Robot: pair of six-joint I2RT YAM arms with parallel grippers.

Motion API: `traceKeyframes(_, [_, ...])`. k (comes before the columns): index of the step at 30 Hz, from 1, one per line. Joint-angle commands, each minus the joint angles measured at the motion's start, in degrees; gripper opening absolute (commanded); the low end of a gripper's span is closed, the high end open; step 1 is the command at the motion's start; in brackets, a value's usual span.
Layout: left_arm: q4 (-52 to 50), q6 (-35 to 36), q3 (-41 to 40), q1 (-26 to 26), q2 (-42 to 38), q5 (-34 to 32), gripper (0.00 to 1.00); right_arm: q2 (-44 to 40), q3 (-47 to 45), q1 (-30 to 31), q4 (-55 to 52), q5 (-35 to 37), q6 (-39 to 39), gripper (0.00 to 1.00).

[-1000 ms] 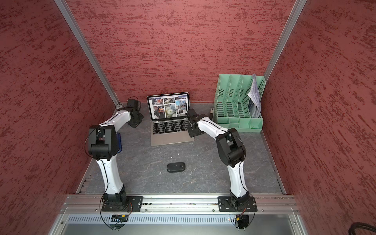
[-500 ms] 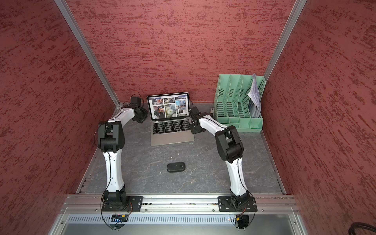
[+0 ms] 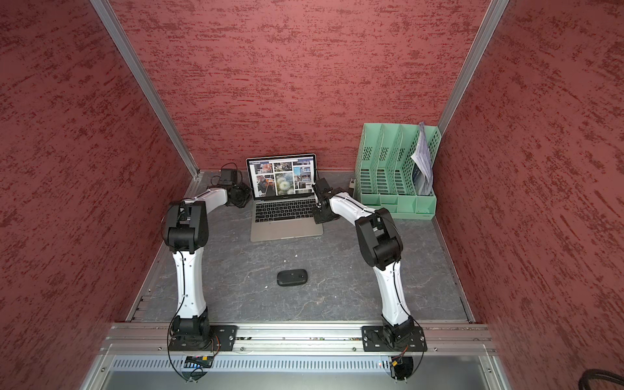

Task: Remove the wireless mouse receiver from the laptop
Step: Adjust the laptop at the center of the board.

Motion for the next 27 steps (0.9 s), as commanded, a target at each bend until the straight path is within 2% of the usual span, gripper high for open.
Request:
traceKeyframes(1, [3.8, -2.3, -3.0, -0.5, 0.4, 2.8, 0.00, -0.9, -0.9, 0.1, 1.1, -3.0, 1.1, 0.00])
traceKeyframes(10, [5.8, -2.5, -6.7, -1.5, -1.1, 3.8, 0.00, -2.1, -2.6, 0.2, 1.3, -3.3, 2.1, 0.00])
traceKeyframes(15, [6.6, -2.4, -8.5, -2.2, -1.7, 3.9, 0.00, -3.3, -3.7, 0.1, 0.8, -1.0, 1.9, 0.00])
traceKeyframes(27, [5.3, -1.6, -5.8, -4.6, 0.2, 4.3, 0.00, -4.3, -5.3, 0.2, 0.0, 1.3, 2.1, 0.00])
